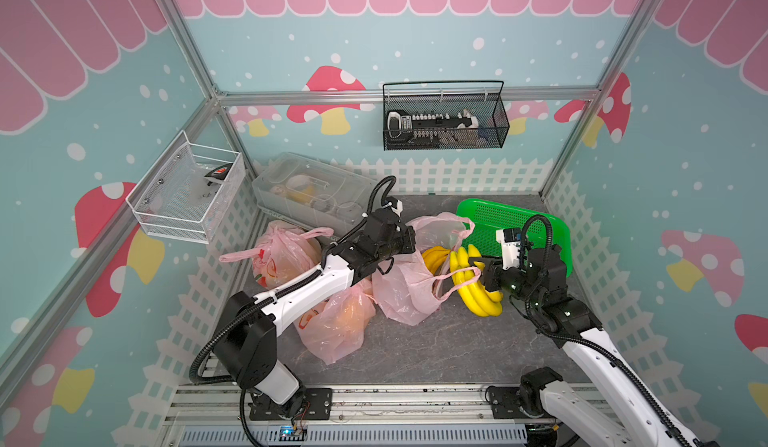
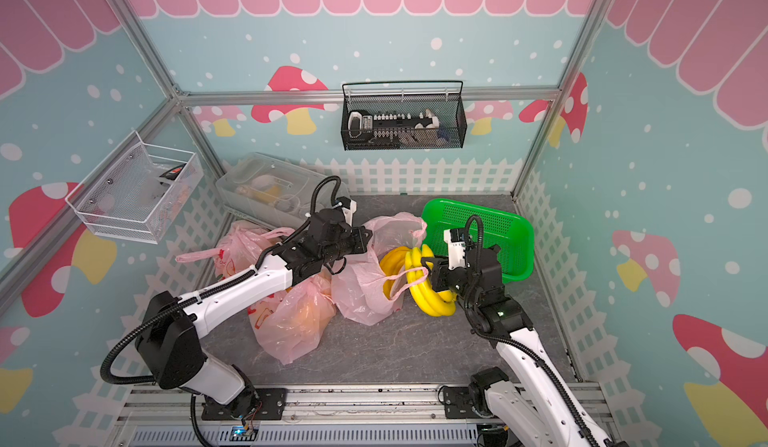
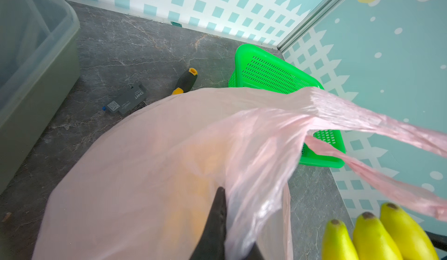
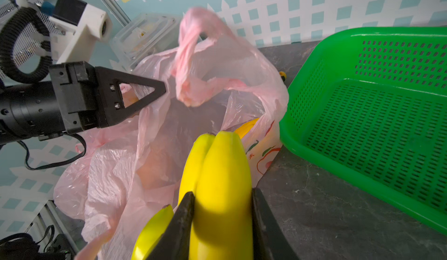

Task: Place the banana into a plastic bag & tie a knot
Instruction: Place the banana into the plastic bag.

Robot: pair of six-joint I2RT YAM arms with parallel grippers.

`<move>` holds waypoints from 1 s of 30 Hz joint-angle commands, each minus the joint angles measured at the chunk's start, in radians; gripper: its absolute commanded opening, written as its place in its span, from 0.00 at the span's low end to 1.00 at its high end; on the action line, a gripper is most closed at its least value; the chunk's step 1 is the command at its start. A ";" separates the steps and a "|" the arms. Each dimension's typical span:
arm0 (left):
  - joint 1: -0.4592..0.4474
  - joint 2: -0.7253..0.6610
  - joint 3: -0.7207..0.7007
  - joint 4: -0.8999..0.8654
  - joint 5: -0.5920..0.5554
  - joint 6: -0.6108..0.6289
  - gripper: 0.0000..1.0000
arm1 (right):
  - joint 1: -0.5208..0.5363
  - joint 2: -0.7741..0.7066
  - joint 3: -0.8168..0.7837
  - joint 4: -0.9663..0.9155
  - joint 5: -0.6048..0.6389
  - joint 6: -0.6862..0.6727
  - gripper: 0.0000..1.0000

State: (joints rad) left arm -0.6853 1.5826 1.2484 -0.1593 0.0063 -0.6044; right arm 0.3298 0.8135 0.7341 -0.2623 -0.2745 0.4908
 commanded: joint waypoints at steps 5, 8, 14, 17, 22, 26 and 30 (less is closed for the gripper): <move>-0.080 -0.027 0.002 0.051 0.003 0.105 0.00 | 0.100 0.065 0.081 -0.020 0.049 0.057 0.15; -0.111 -0.072 -0.056 0.118 -0.003 0.143 0.00 | 0.110 0.110 0.145 -0.087 0.110 0.082 0.15; -0.206 -0.173 -0.155 0.228 -0.075 0.266 0.00 | 0.110 0.182 0.217 -0.191 0.184 0.155 0.16; -0.249 -0.197 -0.189 0.273 -0.090 0.310 0.00 | 0.110 0.216 0.234 -0.205 0.179 0.193 0.15; -0.296 -0.195 -0.224 0.313 -0.067 0.357 0.00 | 0.110 0.253 0.254 -0.198 0.168 0.250 0.15; -0.338 -0.198 -0.256 0.327 -0.068 0.407 0.00 | 0.109 0.297 0.314 -0.210 0.150 0.270 0.15; -0.369 -0.216 -0.295 0.356 -0.067 0.453 0.00 | 0.108 0.328 0.357 -0.225 0.155 0.296 0.15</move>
State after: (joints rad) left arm -1.0359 1.3911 0.9768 0.1379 -0.0536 -0.2192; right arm 0.4347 1.1343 1.0492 -0.4801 -0.1215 0.7406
